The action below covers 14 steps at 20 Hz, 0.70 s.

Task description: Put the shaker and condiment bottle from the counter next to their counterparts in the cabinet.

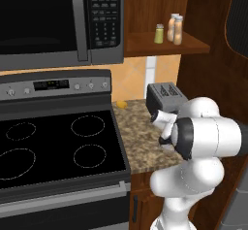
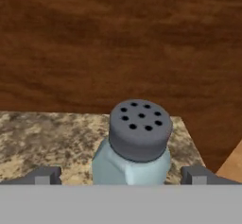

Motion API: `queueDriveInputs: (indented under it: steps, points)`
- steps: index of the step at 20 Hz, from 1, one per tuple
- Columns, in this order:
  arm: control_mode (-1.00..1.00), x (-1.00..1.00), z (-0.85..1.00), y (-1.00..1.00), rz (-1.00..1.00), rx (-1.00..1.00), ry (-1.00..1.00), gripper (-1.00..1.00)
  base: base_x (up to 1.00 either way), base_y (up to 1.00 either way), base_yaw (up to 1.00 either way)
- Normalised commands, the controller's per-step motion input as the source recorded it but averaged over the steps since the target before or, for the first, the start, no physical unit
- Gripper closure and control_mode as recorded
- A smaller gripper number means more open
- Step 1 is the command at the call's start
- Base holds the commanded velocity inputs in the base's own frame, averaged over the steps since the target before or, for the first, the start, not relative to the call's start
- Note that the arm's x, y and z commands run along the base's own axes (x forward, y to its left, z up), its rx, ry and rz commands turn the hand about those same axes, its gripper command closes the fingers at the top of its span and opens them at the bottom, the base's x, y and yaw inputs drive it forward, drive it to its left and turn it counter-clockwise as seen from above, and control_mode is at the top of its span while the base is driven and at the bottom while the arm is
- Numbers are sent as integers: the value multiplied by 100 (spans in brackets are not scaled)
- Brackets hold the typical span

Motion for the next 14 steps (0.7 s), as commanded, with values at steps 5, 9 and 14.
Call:
queueDriveInputs:
  steps: [5, 9, 14]
  points:
    - [-100, 3, -24, -26, -5, 0, 0, -100, 0, 0, 0]
    - [-100, 17, -29, -24, -6, 0, 0, -100, 0, 0, 0]
    - [-100, 8, -22, -27, -4, 0, -3, 100, 0, 0, 0]
